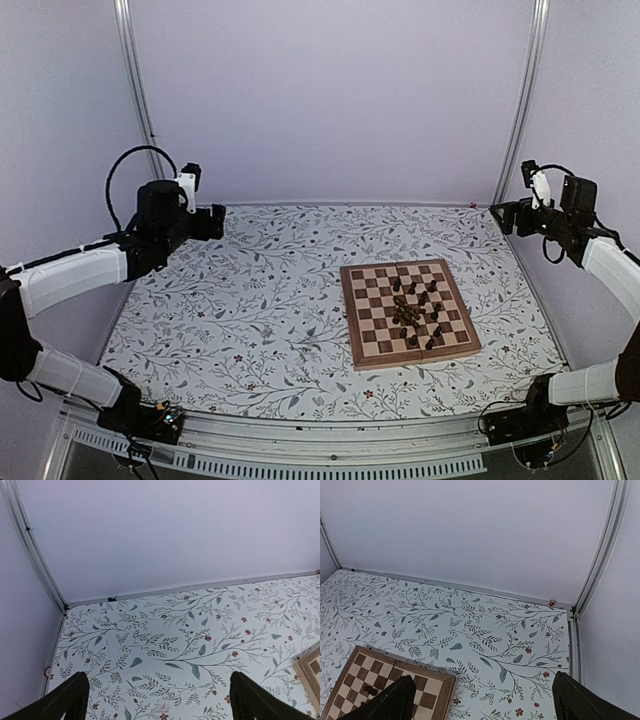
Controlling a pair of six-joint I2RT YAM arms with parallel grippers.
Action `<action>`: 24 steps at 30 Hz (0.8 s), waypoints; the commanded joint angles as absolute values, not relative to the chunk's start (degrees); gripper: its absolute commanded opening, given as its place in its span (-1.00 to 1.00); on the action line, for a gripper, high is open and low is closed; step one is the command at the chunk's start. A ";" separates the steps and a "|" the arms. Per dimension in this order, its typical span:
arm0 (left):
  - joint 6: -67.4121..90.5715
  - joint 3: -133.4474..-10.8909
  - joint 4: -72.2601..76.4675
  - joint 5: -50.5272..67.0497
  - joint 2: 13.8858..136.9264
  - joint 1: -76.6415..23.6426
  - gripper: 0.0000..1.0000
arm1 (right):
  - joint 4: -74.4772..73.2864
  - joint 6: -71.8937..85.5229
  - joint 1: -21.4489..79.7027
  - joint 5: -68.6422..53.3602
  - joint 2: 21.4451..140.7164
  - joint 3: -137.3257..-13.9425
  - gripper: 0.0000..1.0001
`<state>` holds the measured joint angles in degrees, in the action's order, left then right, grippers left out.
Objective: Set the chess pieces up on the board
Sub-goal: Adjust the chessboard at the center of the board.
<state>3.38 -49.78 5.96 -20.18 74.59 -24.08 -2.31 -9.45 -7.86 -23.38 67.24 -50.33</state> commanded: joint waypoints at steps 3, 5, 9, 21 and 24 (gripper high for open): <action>0.62 -45.95 14.25 0.21 68.06 -23.89 0.99 | -20.01 -24.52 -8.20 -24.90 66.62 -52.72 0.98; -3.15 -48.03 10.21 6.03 68.55 -24.08 0.99 | -21.41 -25.96 -8.25 -22.89 66.90 -51.52 0.96; -5.27 -51.58 5.82 12.89 70.79 -25.71 0.69 | -21.40 -26.51 -8.20 -20.21 71.19 -50.29 0.60; -9.71 -54.70 -5.35 13.70 79.36 -38.23 0.43 | -29.60 -22.37 -8.08 -24.80 99.22 -63.70 -0.37; -10.92 -55.37 -7.62 13.12 81.78 -41.26 0.43 | -30.05 -21.98 -7.38 -24.39 102.47 -65.88 -0.42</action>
